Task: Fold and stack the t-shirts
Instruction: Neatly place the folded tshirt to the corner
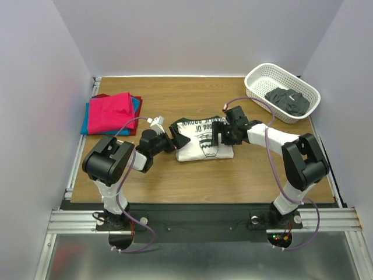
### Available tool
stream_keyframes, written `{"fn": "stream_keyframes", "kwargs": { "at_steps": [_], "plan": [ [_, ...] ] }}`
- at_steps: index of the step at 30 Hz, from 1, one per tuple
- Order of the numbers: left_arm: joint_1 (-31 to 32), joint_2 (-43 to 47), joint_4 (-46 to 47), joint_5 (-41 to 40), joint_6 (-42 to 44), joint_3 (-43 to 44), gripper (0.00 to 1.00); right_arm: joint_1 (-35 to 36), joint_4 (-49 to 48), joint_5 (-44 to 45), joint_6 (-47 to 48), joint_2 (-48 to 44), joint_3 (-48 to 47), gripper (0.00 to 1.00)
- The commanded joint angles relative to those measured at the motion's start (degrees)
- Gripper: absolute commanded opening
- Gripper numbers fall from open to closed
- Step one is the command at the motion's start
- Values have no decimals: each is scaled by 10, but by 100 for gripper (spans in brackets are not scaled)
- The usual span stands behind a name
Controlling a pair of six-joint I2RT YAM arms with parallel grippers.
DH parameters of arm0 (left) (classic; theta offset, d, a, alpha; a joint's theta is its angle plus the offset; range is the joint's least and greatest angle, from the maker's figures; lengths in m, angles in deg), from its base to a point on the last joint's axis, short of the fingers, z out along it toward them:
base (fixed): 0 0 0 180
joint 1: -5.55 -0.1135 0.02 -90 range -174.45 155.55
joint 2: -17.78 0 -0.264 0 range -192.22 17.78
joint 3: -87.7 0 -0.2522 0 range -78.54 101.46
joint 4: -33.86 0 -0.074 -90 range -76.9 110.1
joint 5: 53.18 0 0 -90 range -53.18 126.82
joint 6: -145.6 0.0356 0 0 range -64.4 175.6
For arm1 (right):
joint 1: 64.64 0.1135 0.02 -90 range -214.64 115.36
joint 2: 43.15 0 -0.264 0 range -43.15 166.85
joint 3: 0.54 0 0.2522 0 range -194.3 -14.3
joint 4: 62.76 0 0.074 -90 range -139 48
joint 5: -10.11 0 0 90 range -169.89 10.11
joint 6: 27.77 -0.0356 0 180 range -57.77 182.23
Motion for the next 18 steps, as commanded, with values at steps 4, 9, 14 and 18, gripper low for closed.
{"fn": "stream_keyframes", "kwargs": {
  "at_steps": [4, 9, 14, 18],
  "plan": [
    [43, -42, -29, -14, -8, 38, 99, 7, -21, -8, -4, -5, 1, 91],
    [72, -61, -36, -28, -11, 64, 99, 9, -22, -11, -5, -3, -1, 91],
    [81, -70, -70, -43, -5, 85, 91, 11, -24, -13, -6, -5, 2, 91],
    [82, -69, -112, -79, 7, 99, 68, 11, -25, -13, -4, -9, 8, 90]
  ]
}}
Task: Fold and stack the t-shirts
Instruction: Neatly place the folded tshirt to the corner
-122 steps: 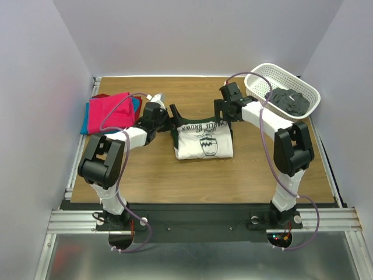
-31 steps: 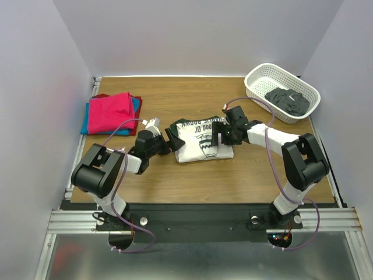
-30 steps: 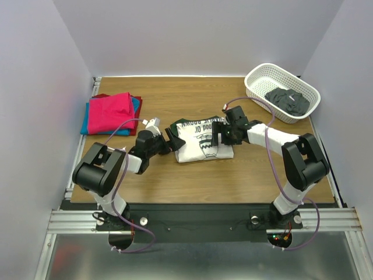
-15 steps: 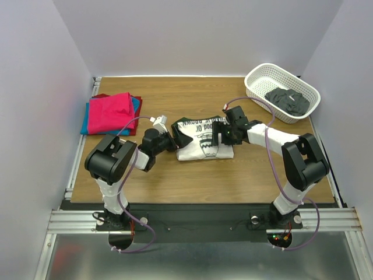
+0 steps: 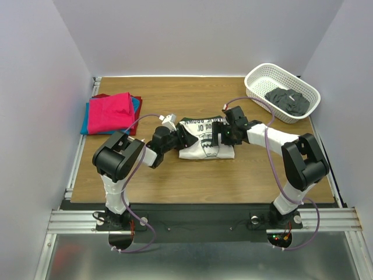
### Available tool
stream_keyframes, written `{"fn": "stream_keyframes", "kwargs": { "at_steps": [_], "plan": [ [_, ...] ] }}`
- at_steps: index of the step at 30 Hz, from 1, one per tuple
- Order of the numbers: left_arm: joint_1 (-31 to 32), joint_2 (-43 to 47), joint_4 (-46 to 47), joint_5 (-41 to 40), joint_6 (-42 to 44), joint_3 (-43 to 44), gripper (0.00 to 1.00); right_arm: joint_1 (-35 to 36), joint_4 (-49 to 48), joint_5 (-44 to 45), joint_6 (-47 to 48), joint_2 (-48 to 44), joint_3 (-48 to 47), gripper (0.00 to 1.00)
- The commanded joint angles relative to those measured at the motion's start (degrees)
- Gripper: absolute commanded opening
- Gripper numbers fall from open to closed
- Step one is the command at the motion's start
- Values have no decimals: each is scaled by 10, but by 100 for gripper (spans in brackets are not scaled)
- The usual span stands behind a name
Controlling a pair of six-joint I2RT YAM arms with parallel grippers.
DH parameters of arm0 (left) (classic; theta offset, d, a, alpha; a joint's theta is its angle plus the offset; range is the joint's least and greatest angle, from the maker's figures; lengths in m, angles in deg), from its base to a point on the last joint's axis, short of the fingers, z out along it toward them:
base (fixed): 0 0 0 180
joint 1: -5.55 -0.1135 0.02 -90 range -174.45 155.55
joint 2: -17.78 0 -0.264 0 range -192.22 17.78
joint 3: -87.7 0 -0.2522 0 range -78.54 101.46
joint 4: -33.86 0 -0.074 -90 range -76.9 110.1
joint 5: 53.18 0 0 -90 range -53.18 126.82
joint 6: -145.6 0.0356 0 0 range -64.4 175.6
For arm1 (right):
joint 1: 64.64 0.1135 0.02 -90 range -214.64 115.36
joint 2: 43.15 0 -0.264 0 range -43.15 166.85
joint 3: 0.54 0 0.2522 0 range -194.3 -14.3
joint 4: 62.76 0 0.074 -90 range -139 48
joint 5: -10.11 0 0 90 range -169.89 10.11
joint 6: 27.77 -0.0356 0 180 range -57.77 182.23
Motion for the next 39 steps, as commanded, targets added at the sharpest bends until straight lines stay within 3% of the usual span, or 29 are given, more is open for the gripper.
{"fn": "stream_keyframes", "kwargs": {
  "at_steps": [1, 6, 7, 8, 9, 13, 23, 29, 39],
  "plan": [
    [9, -8, -91, -37, 16, 18, 64, 8, -26, -10, -4, -10, 9, 91],
    [9, 1, -168, -86, 51, 48, 35, 8, -26, -9, -3, -21, 16, 91],
    [9, 5, -180, -93, 58, 61, 15, 9, -26, -9, -2, -27, 17, 91],
    [8, 11, -210, -100, 71, 70, 2, 8, -26, -9, -1, -30, 18, 91],
    [8, 15, -226, -113, 81, 79, 0, 8, -26, -8, 0, -34, 19, 91],
    [3, 44, -317, -143, 130, 124, 0, 8, -25, 2, 6, -58, 17, 94],
    [-24, 125, -559, -222, 350, 256, 0, 8, -24, 33, 34, -121, -22, 100],
    [-58, 160, -619, -246, 437, 316, 0, 5, -25, 22, 48, -116, -52, 100],
    [-142, 172, -682, -181, 514, 407, 0, -5, -26, -6, 71, -100, -72, 100]
  ]
}}
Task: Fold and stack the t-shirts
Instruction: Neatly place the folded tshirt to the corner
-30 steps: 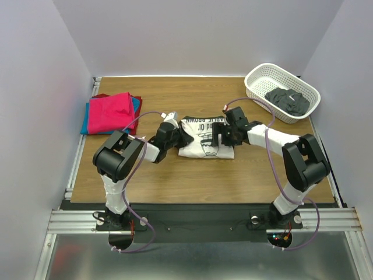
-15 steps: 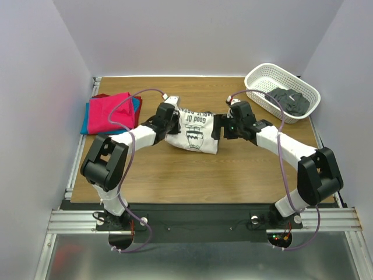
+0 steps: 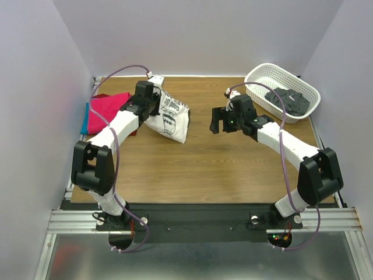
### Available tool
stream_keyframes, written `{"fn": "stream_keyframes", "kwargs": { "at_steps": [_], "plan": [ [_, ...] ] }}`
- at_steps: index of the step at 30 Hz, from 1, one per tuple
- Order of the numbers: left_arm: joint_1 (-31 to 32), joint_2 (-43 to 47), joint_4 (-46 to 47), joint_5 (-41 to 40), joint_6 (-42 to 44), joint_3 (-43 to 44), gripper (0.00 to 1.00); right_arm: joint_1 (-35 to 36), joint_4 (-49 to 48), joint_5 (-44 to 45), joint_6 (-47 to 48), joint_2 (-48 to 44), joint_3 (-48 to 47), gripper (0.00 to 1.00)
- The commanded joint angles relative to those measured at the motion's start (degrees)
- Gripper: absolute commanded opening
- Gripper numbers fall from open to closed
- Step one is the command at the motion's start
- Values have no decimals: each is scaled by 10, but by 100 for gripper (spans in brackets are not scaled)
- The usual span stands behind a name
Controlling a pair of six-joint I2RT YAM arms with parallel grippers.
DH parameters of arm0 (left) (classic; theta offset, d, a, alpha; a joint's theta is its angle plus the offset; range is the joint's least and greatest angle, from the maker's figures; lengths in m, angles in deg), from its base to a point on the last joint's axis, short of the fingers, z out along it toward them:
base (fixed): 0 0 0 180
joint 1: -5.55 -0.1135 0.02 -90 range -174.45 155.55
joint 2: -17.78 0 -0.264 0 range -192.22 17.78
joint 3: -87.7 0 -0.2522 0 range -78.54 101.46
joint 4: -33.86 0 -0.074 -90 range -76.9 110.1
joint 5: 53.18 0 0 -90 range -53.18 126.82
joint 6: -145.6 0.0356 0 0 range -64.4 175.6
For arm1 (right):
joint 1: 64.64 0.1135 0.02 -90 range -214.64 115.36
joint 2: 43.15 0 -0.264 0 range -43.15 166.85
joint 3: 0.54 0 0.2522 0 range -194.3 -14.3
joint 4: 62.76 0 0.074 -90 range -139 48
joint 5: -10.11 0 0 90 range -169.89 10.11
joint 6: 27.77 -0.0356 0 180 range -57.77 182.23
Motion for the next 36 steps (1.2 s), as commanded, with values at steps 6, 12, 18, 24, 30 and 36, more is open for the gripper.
{"fn": "stream_keyframes", "kwargs": {
  "at_steps": [6, 12, 18, 24, 30, 36],
  "plan": [
    [-77, 1, -106, 82, 91, 162, 0, -16, -23, -32, 23, -4, -23, 100],
    [-129, -4, -152, 105, 116, 228, 0, -23, -26, -43, 26, -15, -13, 100],
    [-208, -28, -187, 157, 126, 260, 0, -24, -32, -65, 24, -28, -4, 100],
    [-277, -5, -157, 195, 114, 217, 0, -24, -35, -71, 23, -32, 1, 100],
    [-314, -7, -108, 201, 102, 188, 0, -24, -36, -76, 21, -44, 5, 100],
    [-348, -42, -65, 119, 85, 147, 0, -24, -36, -77, 20, -52, 10, 100]
  ]
}}
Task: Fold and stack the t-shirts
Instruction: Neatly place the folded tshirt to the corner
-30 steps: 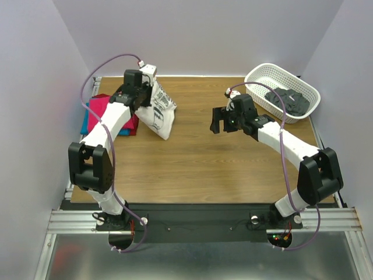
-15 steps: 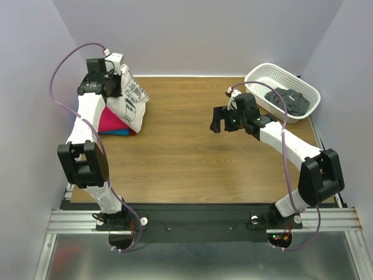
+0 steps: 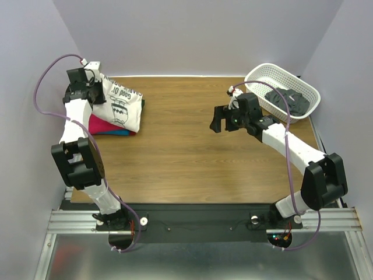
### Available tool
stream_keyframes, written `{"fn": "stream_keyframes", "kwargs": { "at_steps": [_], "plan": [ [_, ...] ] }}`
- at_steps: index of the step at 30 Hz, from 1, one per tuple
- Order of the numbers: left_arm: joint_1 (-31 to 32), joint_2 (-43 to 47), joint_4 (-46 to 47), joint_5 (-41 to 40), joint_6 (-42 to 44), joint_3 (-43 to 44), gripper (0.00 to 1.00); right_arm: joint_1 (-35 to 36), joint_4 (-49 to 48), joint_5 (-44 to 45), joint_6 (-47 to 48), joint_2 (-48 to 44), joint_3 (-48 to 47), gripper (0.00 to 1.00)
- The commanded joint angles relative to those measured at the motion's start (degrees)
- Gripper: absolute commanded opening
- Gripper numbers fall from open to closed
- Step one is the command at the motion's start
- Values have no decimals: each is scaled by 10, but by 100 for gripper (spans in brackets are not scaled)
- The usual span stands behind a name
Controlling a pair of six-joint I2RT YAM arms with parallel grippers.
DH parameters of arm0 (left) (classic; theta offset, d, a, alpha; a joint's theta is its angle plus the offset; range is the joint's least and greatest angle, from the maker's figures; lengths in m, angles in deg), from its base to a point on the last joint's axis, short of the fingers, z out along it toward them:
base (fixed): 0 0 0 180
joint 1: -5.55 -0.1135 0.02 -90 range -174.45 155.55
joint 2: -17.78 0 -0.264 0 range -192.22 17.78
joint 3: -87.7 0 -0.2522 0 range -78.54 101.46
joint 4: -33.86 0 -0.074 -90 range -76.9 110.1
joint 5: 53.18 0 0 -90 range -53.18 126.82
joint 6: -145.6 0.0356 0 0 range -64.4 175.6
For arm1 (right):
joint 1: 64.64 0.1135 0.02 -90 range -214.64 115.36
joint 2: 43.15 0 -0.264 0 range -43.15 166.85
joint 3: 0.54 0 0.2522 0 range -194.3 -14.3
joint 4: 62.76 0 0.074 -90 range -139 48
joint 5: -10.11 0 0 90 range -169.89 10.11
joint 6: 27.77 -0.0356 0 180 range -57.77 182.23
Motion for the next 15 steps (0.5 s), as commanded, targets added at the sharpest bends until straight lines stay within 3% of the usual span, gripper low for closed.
{"fn": "stream_keyframes", "kwargs": {
  "at_steps": [1, 12, 15],
  "plan": [
    [-21, -7, 75, -58, -17, -25, 0, -3, -26, -8, 5, -26, 6, 100],
    [-29, -99, 97, -203, -49, -6, 1, -3, -26, -12, 4, -47, 13, 100],
    [-29, -120, 95, -218, -64, 5, 39, -3, -26, -17, 3, -56, 15, 100]
  ]
}}
